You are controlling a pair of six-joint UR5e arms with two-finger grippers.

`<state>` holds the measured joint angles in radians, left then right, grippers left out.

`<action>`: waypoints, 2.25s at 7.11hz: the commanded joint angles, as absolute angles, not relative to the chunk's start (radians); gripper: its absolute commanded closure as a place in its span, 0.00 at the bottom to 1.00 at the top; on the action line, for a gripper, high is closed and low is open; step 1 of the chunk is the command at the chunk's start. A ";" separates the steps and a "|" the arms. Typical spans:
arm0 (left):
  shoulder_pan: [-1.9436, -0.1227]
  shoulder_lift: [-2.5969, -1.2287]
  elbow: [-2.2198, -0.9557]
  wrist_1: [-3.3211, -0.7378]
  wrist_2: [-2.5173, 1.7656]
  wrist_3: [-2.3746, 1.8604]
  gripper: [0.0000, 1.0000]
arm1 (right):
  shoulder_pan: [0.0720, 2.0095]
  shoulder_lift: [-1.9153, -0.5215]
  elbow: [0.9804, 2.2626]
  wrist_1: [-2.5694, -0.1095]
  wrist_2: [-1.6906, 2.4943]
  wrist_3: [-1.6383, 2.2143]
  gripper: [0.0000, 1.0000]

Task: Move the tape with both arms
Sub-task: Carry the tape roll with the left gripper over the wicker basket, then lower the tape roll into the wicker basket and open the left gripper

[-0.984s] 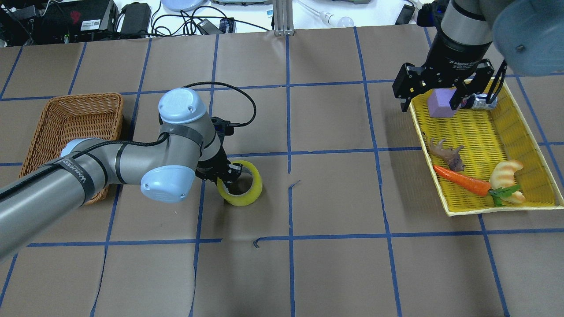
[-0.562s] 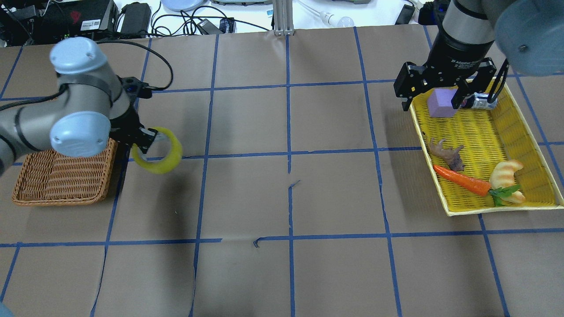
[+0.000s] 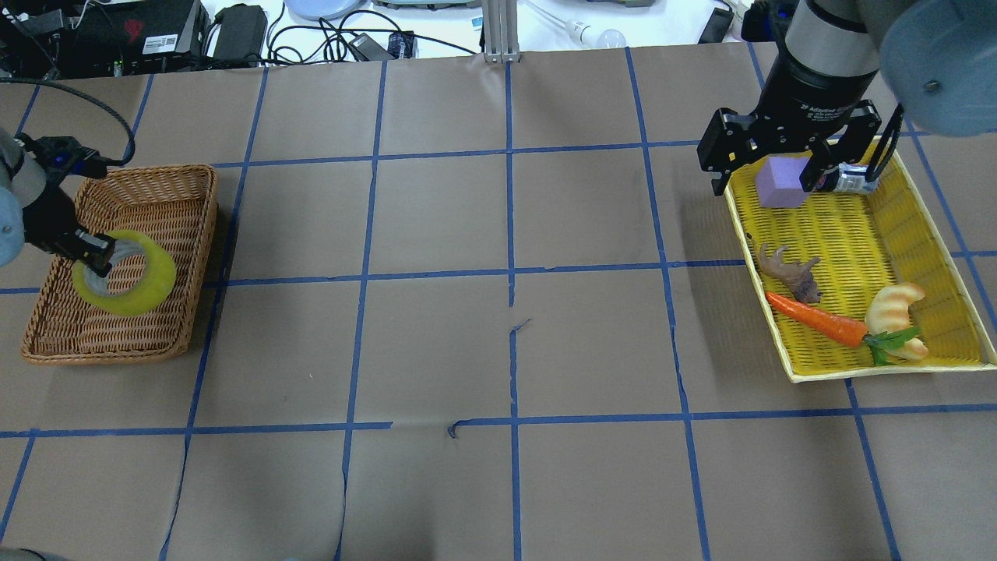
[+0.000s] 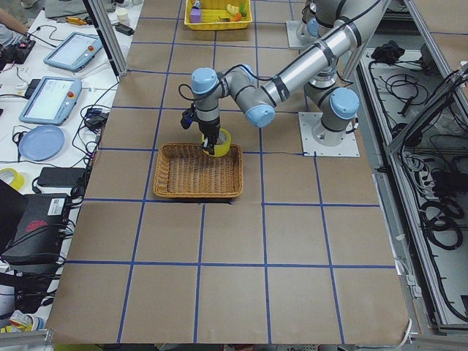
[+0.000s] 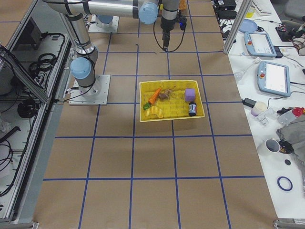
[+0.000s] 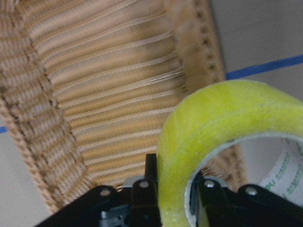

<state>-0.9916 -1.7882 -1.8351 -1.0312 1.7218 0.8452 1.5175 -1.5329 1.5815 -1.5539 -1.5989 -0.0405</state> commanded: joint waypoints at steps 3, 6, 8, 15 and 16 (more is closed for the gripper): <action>-0.905 -1.922 -1.838 -0.777 1.605 0.940 1.00 | 1.522 -1.534 1.586 -1.552 -1.594 -0.057 0.00; -0.908 -1.965 -1.856 -0.788 1.597 0.893 0.82 | 1.535 -1.534 1.586 -1.548 -1.574 -0.058 0.00; -0.919 -1.942 -1.881 -0.787 1.554 0.891 0.14 | 1.536 -1.534 1.588 -1.548 -1.578 -0.058 0.00; -1.141 -1.717 -1.804 -1.077 1.566 0.484 0.00 | 1.536 -1.532 1.589 -1.548 -1.626 -0.058 0.00; -1.210 -1.694 -1.775 -1.179 1.566 0.359 0.00 | 1.536 -1.532 1.589 -1.549 -1.626 -0.058 0.00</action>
